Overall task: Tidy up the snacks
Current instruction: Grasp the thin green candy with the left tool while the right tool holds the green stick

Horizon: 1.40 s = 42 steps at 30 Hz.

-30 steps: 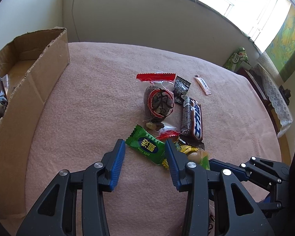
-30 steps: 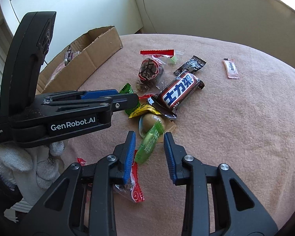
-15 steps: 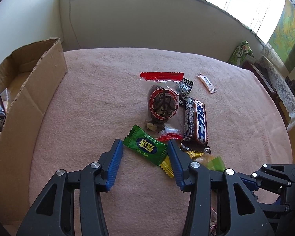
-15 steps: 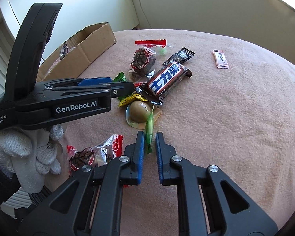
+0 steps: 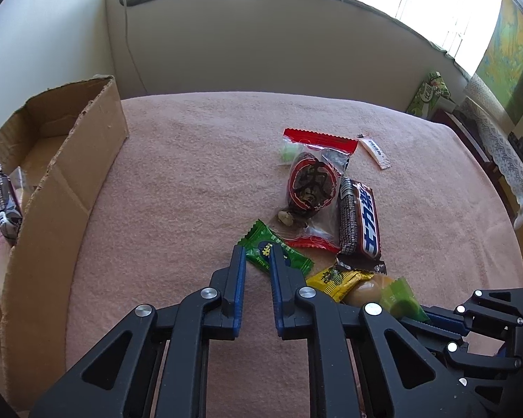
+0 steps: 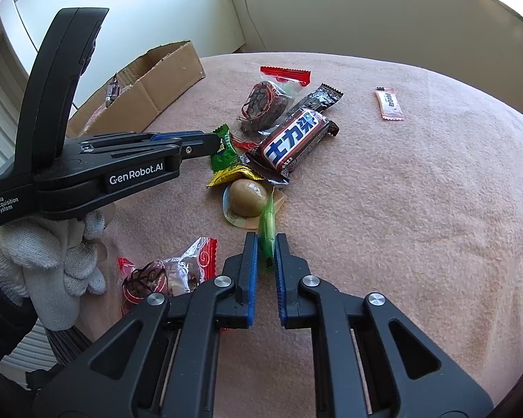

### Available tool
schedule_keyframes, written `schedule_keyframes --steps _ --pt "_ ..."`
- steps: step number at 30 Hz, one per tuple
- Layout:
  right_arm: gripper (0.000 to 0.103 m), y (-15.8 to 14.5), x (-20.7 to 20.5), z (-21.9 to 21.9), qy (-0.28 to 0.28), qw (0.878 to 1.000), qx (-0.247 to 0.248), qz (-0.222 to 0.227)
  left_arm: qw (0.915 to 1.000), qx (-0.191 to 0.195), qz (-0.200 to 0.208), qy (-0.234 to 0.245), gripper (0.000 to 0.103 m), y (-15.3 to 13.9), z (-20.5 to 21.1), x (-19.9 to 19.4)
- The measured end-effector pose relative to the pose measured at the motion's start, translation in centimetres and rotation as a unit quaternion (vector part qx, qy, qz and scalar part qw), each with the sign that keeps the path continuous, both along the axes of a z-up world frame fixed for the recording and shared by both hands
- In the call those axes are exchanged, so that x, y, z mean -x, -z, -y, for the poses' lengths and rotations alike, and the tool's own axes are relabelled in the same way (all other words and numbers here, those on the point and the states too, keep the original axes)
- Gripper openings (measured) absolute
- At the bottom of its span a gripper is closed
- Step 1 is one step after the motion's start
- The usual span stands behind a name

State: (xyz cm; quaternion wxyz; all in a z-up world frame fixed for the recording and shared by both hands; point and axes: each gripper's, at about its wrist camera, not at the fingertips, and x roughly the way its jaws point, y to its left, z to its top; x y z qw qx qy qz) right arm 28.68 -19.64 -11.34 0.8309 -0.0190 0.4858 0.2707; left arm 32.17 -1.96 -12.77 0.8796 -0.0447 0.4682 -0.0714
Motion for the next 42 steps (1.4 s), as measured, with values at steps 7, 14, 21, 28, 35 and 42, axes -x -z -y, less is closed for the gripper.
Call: schedule_keyframes --steps 7,14,21,28,35,42 --pt "0.009 0.0 0.3 0.4 0.003 1.0 -0.004 0.003 0.9994 0.015 -0.023 -0.021 0.053 0.2 0.6 -0.1" --pt "0.01 0.1 0.0 1.3 0.007 1.0 -0.013 0.004 0.9991 -0.041 -0.012 -0.005 0.053 0.5 3.2 -1.5" --pt "0.009 0.2 0.1 1.7 0.005 1.0 -0.014 0.007 0.9973 -0.07 0.002 0.02 0.029 0.6 3.0 -0.7" --pt "0.007 0.1 0.4 1.5 0.007 1.0 -0.015 0.008 0.999 -0.043 0.001 0.013 0.006 0.5 0.7 0.1" --pt "0.005 -0.3 0.4 1.9 0.017 1.0 -0.019 0.007 0.9999 -0.011 0.008 0.001 0.005 0.2 -0.8 1.0" --pt "0.005 -1.2 0.7 2.7 0.028 0.999 -0.021 0.012 0.9996 0.009 0.027 -0.007 0.005 -1.4 -1.9 2.5"
